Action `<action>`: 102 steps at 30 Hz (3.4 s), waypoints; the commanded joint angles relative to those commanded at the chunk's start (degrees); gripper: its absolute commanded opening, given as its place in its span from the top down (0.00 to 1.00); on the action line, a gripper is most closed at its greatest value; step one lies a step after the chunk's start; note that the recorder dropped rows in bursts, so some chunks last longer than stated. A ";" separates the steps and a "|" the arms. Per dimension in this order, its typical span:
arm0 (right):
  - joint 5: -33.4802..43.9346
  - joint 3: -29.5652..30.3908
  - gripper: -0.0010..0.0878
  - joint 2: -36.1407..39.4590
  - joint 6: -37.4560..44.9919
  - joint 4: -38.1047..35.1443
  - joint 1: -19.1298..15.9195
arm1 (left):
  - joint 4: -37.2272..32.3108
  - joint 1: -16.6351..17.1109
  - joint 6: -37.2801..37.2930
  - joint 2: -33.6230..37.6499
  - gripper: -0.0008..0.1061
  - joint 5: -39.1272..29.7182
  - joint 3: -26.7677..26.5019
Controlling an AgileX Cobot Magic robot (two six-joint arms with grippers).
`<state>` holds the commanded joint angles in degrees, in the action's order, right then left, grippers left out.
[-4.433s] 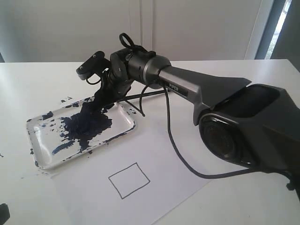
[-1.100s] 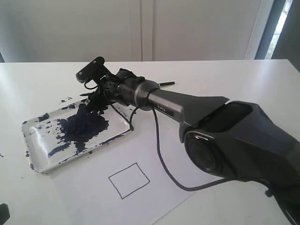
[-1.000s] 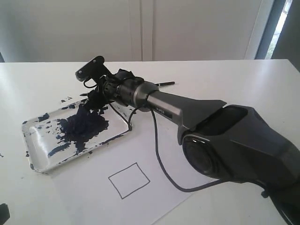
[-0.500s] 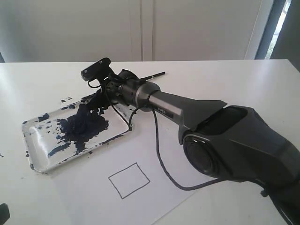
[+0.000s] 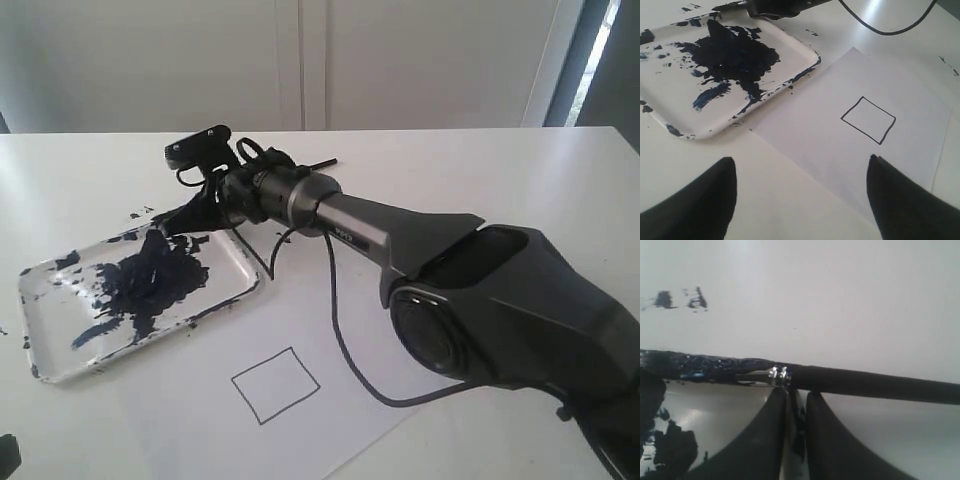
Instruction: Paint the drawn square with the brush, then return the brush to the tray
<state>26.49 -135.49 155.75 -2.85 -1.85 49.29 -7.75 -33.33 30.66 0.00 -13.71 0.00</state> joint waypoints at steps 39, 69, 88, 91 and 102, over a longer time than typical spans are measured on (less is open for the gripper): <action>1.61 0.00 0.37 -2.27 9.21 24.47 2.04 | 0.00 0.00 0.00 0.00 0.29 0.00 0.00; -0.02 0.00 0.52 -0.20 28.22 4.43 2.26 | 0.00 0.00 0.00 0.00 0.29 0.00 0.00; 0.02 0.00 0.88 -3.65 22.04 -6.23 2.26 | 0.00 0.00 0.00 0.00 0.29 0.00 0.00; -3.92 0.00 0.92 -3.93 18.33 -6.01 2.26 | 0.00 0.00 0.00 0.00 0.29 0.00 0.00; -15.58 -1.81 0.99 1.39 13.14 -5.81 1.11 | 0.00 0.00 0.00 0.00 0.29 0.00 0.00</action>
<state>10.91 -137.30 157.14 10.29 -7.65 50.40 -7.75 -33.33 30.66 0.00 -13.71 0.00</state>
